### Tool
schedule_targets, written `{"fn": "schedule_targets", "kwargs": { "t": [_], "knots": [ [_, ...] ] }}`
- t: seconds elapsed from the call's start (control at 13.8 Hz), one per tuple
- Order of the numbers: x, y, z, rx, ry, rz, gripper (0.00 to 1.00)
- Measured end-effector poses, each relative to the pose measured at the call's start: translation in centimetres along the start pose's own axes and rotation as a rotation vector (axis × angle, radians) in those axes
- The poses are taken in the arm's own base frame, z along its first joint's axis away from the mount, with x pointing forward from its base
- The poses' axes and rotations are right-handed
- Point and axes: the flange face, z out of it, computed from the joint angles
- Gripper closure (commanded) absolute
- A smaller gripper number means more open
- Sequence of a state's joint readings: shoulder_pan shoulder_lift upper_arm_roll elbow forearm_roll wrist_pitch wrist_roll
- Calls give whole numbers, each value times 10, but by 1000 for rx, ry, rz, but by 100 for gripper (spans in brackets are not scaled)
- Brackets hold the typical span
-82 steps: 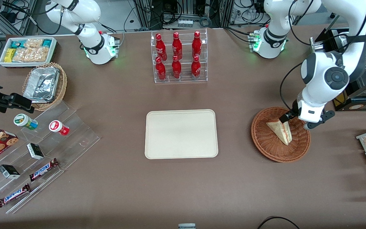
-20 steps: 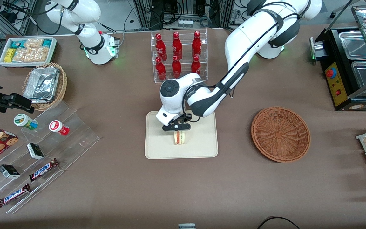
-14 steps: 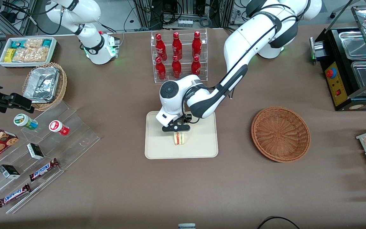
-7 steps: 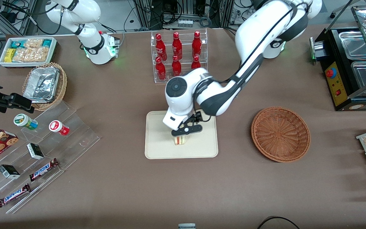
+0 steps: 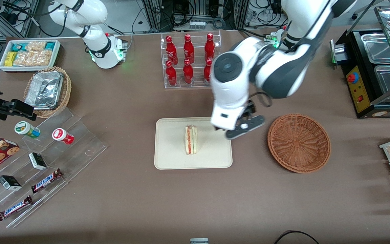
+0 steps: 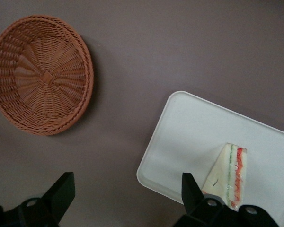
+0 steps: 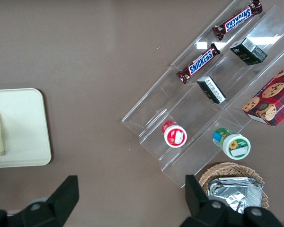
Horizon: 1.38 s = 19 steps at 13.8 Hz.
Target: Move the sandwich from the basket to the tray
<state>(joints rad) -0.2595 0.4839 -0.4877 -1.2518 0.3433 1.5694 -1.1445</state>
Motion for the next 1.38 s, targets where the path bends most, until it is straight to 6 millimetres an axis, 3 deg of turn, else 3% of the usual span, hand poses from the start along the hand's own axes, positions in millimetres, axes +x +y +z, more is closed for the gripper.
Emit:
{"fn": "schedule_targets", "kwargs": {
  "t": [0.36, 0.65, 0.87, 1.09, 1.38],
  "knots": [
    [67, -102, -28, 16, -77, 42, 1],
    [106, -201, -57, -13, -149, 157, 1],
    [115, -253, -70, -26, -168, 227, 1],
    [126, -312, -70, -71, -190, 322, 1],
    [110, -387, -81, -92, -179, 427, 1]
  ]
}}
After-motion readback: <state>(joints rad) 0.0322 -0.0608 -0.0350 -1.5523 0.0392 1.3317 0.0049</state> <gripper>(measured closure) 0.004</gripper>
